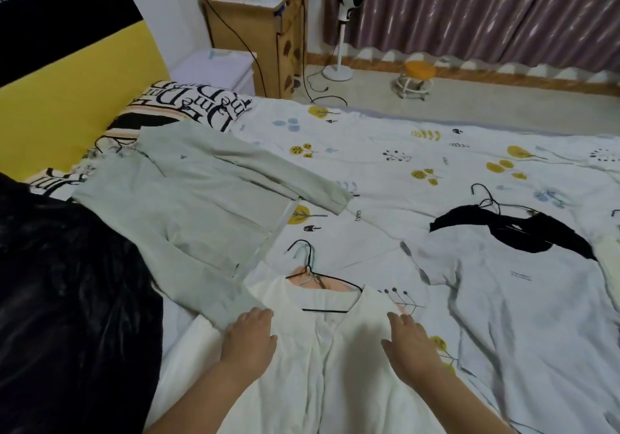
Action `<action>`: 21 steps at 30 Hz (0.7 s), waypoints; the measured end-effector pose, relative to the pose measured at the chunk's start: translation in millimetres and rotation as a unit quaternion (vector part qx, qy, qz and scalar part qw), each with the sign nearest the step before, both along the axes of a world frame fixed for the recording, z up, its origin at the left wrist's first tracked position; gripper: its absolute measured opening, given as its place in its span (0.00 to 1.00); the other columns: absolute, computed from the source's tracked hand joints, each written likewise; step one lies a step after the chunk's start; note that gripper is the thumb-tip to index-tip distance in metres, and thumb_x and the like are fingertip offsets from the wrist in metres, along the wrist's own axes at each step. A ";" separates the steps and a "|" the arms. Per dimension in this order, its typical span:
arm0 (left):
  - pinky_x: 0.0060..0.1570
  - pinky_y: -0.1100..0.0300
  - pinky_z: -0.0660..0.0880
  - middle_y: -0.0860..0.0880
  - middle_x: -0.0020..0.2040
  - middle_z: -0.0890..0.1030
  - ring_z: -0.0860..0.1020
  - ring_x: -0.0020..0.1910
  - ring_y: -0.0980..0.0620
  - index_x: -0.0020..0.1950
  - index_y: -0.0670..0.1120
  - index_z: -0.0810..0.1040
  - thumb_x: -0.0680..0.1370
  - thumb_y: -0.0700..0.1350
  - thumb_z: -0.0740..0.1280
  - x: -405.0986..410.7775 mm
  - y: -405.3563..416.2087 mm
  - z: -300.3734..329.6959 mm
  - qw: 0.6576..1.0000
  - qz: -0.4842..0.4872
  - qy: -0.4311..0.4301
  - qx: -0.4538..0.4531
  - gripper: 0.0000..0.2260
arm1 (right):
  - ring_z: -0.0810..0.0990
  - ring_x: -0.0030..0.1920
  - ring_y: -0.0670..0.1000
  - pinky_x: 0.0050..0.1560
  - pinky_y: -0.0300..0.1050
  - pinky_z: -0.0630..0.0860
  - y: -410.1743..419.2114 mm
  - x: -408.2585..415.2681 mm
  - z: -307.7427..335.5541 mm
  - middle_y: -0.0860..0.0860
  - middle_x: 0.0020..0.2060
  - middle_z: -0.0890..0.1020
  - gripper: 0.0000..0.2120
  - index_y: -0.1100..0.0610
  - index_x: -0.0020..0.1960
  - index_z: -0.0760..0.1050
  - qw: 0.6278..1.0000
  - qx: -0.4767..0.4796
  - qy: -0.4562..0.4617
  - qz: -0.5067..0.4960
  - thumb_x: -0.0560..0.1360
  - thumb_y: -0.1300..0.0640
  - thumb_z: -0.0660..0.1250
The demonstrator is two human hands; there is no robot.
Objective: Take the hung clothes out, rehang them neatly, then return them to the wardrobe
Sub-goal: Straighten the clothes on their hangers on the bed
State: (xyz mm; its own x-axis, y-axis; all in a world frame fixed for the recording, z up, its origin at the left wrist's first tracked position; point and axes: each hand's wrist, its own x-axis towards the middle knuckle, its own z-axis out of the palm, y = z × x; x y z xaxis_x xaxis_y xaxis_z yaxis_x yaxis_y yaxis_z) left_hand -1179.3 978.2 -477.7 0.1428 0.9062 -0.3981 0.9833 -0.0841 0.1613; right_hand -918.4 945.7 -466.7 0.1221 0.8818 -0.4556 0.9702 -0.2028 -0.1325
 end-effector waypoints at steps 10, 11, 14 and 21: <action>0.71 0.49 0.52 0.49 0.77 0.49 0.51 0.75 0.51 0.76 0.48 0.43 0.81 0.53 0.52 -9.8 104.2 -91.6 0.997 -0.007 0.048 -0.055 0.28 | 0.62 0.70 0.53 0.62 0.43 0.64 65.4 -8.3 -93.2 0.52 0.66 0.65 0.17 0.55 0.67 0.61 0.996 0.064 -0.033 -0.043 0.78 0.57 0.54; 0.70 0.47 0.52 0.48 0.76 0.53 0.55 0.75 0.50 0.76 0.47 0.45 0.81 0.54 0.53 -7.0 111.3 -94.6 0.995 -0.018 0.059 -0.073 0.28 | 0.64 0.68 0.53 0.60 0.43 0.64 71.7 -5.3 -97.3 0.51 0.65 0.66 0.18 0.55 0.67 0.61 0.996 0.068 -0.034 -0.040 0.78 0.57 0.54; 0.66 0.49 0.59 0.47 0.66 0.69 0.67 0.67 0.47 0.68 0.46 0.62 0.80 0.54 0.56 0.8 121.8 -97.4 0.993 -0.052 0.092 -0.046 0.20 | 0.66 0.67 0.53 0.63 0.45 0.65 85.4 1.8 -102.0 0.53 0.67 0.67 0.24 0.56 0.72 0.56 0.998 0.021 -0.028 -0.051 0.79 0.54 0.56; 0.44 0.55 0.68 0.47 0.48 0.77 0.76 0.50 0.46 0.47 0.48 0.65 0.81 0.51 0.54 -6.8 93.3 -62.5 0.996 -0.027 -0.061 0.055 0.08 | 0.73 0.57 0.52 0.49 0.45 0.65 50.0 3.1 -62.1 0.49 0.53 0.76 0.11 0.53 0.61 0.67 0.992 0.106 -0.014 -0.061 0.79 0.56 0.55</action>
